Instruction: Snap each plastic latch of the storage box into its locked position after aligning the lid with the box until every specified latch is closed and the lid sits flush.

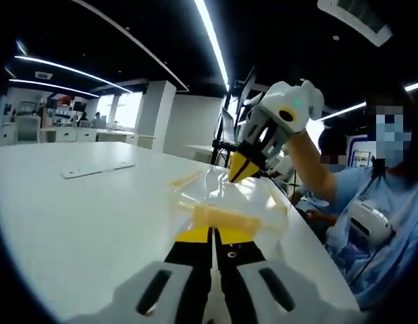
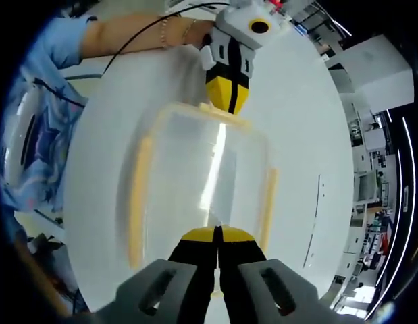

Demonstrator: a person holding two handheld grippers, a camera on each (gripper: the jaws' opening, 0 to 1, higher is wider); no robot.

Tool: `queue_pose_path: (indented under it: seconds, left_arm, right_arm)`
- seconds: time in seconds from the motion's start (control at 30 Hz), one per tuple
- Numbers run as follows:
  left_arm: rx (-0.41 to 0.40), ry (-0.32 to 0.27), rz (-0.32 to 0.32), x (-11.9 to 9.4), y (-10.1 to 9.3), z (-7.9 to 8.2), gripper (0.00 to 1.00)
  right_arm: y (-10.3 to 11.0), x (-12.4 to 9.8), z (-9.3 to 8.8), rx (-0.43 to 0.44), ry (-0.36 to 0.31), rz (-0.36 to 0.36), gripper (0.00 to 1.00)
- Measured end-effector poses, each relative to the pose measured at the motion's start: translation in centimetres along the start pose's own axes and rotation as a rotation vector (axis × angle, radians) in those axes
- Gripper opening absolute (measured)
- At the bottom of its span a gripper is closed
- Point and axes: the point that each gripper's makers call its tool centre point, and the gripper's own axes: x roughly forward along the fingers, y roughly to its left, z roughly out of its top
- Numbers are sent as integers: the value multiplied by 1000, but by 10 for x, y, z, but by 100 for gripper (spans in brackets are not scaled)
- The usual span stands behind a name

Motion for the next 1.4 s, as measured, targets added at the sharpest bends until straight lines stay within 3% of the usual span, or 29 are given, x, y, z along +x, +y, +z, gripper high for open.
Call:
queue_pose_path:
  seconds: [1.0,1.3,1.4]
  left_arm:
    - [-76,-30,-29,3,1,-1,1]
    - [8,-23,-41,-1,-3,1,2]
    - [7,-12,-72,-2,-8,-2,3]
  right_arm:
    - [-2,0,0,10,-15,13,0]
    - [-1,0,0,32,-35,11,0]
    - [-1,0,0,30,-29,1,0]
